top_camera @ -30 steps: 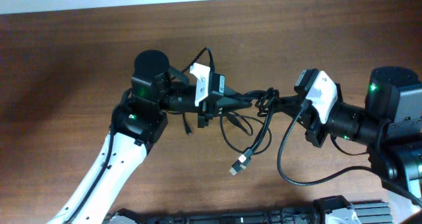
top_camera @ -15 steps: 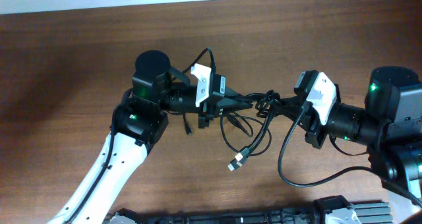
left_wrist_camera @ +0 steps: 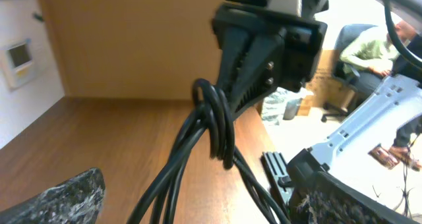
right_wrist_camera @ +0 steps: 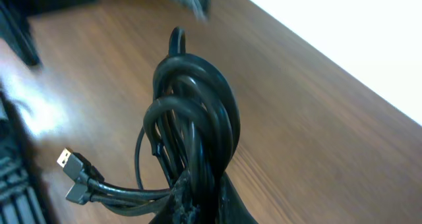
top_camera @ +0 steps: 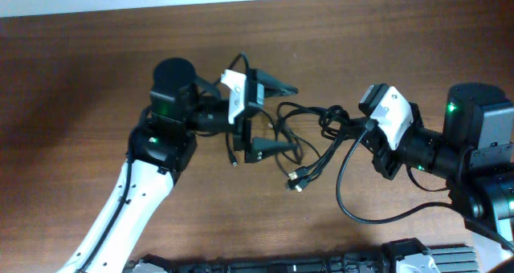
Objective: Untangle cables
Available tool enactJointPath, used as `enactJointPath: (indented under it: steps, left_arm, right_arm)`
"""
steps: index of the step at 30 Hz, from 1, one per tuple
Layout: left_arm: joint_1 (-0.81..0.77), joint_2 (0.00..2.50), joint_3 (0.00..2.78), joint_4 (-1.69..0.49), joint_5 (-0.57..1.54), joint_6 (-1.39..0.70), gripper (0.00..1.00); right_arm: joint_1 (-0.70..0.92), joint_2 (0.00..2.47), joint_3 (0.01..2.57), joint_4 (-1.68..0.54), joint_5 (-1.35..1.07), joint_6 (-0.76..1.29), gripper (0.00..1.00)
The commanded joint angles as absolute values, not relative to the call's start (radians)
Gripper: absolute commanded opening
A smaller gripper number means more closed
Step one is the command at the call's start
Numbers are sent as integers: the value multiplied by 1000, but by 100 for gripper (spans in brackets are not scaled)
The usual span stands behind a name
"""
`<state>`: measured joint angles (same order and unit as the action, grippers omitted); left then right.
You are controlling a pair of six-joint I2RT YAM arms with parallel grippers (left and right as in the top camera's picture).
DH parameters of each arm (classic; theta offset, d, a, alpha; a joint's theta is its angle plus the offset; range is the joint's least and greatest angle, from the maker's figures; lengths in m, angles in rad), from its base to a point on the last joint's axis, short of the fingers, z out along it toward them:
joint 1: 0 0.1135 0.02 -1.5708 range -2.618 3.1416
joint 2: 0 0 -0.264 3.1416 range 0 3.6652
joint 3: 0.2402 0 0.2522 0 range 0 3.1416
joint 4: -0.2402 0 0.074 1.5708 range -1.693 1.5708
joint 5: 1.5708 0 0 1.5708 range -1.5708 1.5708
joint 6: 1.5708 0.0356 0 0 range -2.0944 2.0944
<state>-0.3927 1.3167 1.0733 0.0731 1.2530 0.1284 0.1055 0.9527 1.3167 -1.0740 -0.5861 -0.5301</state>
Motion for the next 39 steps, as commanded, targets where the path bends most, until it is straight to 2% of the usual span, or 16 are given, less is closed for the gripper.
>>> enactJointPath:
  steps: [1, 11, 13, 26, 30, 39]
  left_arm:
    - [-369, 1295, 1082, 79, 1261, 39, 99]
    - [-502, 1296, 1082, 94, 1261, 102, 100]
    - [-520, 1296, 1082, 97, 1253, 106, 94]
    - [-537, 1296, 1082, 91, 1162, 105, 91]
    - [-550, 1296, 1082, 95, 1154, 102, 95]
    - [-608, 1296, 1082, 105, 1073, 102, 95]
  right_arm:
    - [104, 949, 1326, -1071, -485, -527, 4]
    - [104, 949, 1326, -1071, -485, -527, 4]
    - [104, 949, 1326, -1071, -485, -527, 4]
    - [104, 949, 1326, -1037, -626, -528, 4]
    - [104, 949, 1326, -1028, -668, -528, 4]
    - [104, 949, 1326, -1028, -708, -528, 4]
